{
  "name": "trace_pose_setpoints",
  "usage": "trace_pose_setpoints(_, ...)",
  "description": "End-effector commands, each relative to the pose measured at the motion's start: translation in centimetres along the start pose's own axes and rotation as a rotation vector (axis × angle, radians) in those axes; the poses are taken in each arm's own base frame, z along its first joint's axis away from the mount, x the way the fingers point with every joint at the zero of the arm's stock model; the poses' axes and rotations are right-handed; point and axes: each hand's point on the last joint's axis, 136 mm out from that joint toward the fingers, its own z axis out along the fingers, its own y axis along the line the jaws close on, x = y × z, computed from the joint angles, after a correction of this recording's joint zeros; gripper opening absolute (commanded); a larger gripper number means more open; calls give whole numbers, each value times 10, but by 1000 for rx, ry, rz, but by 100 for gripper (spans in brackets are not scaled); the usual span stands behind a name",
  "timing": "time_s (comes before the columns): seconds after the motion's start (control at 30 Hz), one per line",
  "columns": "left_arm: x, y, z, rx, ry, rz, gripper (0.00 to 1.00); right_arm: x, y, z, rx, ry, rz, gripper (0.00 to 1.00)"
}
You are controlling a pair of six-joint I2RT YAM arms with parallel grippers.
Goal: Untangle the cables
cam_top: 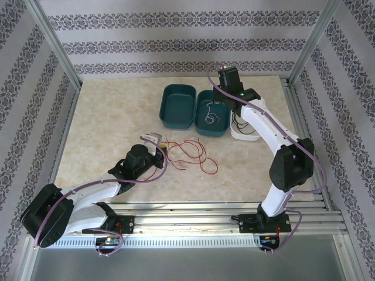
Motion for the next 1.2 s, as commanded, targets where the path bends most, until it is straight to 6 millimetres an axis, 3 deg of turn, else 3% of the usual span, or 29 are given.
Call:
trace_pose_setpoints(0.0,-12,-8,-2,26,-30,-11,0,15,-5,14,8,56,15,0)
trace_pose_setpoints(0.33,-19,-11,-4,34,-37,-9,0,59,-8,45,17,187,40,5)
trace_pose_setpoints(0.77,-26,-14,-4,43,-47,-7,0,76,-3,52,-16,236,42,37)
trace_pose_setpoints(0.97,-35,-16,-6,42,-53,2,0,69,10,31,-98,221,50,40)
trace_pose_setpoints(1.17,-38,-13,-3,14,-35,1,0,64,46,-29,-296,113,-34,44)
